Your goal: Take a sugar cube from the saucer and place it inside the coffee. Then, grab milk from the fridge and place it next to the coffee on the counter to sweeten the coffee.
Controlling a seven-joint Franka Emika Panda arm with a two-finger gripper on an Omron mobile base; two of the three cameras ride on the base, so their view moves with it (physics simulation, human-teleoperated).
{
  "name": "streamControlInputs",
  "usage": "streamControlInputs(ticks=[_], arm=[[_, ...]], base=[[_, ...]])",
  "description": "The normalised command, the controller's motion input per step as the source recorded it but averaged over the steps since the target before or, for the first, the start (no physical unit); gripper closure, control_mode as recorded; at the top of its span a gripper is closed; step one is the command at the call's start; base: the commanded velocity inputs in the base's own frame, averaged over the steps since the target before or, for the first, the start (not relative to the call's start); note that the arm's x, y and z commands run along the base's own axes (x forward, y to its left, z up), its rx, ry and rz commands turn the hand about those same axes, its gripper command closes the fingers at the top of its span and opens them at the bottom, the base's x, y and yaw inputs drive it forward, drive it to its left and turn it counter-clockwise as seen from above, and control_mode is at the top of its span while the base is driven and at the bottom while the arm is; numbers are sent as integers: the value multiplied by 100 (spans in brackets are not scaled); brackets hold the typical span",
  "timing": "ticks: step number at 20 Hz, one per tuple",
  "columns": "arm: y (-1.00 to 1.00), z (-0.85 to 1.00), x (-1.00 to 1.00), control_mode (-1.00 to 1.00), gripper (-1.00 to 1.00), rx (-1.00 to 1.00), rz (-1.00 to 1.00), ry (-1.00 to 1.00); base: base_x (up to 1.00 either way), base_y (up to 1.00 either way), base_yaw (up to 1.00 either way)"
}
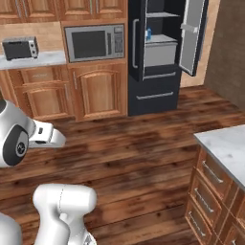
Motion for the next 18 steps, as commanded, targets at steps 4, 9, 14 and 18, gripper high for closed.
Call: streamControlInputs(ticks=[4, 9, 14, 18], arm=[[0, 0, 0, 100, -100, 0, 0, 0], [0, 0, 0, 100, -100, 0, 0, 0], [0, 0, 0, 100, -100, 0, 0, 0], [0, 0, 0, 100, -100, 0, 0, 0]], base=[[100, -2, -8], [100, -8, -5], [100, -16, -3], [100, -15, -3]])
